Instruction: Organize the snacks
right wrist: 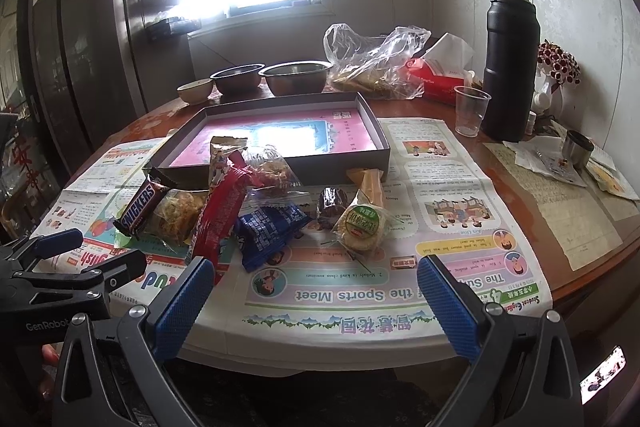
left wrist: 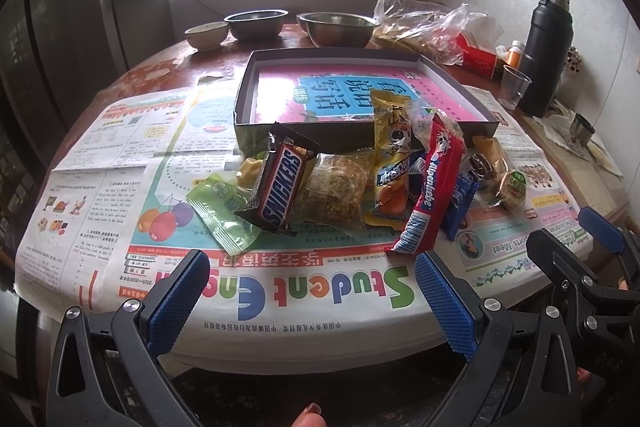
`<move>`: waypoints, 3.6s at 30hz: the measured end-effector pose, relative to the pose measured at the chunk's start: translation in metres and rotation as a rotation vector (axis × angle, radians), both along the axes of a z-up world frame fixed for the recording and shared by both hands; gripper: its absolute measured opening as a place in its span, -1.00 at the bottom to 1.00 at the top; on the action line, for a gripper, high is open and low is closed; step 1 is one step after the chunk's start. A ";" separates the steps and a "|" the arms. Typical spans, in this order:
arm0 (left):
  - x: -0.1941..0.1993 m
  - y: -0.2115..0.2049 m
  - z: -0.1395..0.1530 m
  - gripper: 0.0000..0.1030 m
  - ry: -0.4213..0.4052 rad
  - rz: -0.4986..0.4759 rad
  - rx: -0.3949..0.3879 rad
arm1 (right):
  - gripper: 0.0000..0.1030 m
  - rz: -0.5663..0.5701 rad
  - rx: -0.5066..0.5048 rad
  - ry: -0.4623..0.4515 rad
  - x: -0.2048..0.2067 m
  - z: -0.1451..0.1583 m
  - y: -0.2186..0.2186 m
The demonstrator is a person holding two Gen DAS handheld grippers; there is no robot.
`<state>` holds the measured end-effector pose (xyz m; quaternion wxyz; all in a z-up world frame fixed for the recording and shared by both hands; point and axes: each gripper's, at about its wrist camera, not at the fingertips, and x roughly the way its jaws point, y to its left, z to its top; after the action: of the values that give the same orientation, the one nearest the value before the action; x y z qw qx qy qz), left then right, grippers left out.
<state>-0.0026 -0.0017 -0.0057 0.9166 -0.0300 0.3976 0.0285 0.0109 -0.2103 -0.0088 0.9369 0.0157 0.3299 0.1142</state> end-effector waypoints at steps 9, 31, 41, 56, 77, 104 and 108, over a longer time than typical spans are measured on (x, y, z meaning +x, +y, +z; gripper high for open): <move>0.004 0.017 0.001 0.98 0.010 0.022 -0.044 | 0.99 0.004 0.012 0.003 0.002 -0.001 0.000; 0.033 0.066 -0.007 0.98 0.073 0.067 -0.050 | 0.99 0.104 0.093 0.036 0.017 -0.002 0.021; 0.047 0.064 -0.004 0.83 0.047 0.028 -0.006 | 0.98 0.148 0.098 0.107 0.041 -0.012 0.050; 0.055 0.052 -0.012 0.10 0.080 -0.093 -0.034 | 0.06 0.180 0.056 0.114 0.065 -0.017 0.076; 0.063 0.056 -0.019 -0.43 0.119 -0.147 -0.175 | -0.56 0.260 0.118 0.087 0.067 -0.019 0.071; 0.071 0.053 0.033 -0.43 0.001 -0.154 -0.203 | -0.64 0.288 0.198 0.008 0.061 0.008 0.057; 0.078 0.051 0.043 -0.43 -0.022 -0.157 -0.206 | -0.64 0.279 0.229 -0.015 0.064 0.021 0.048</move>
<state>0.0758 0.0490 0.0369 0.9124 -0.0928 0.3894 -0.0848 0.0748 -0.1620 0.0120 0.9065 0.0756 0.3069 0.2800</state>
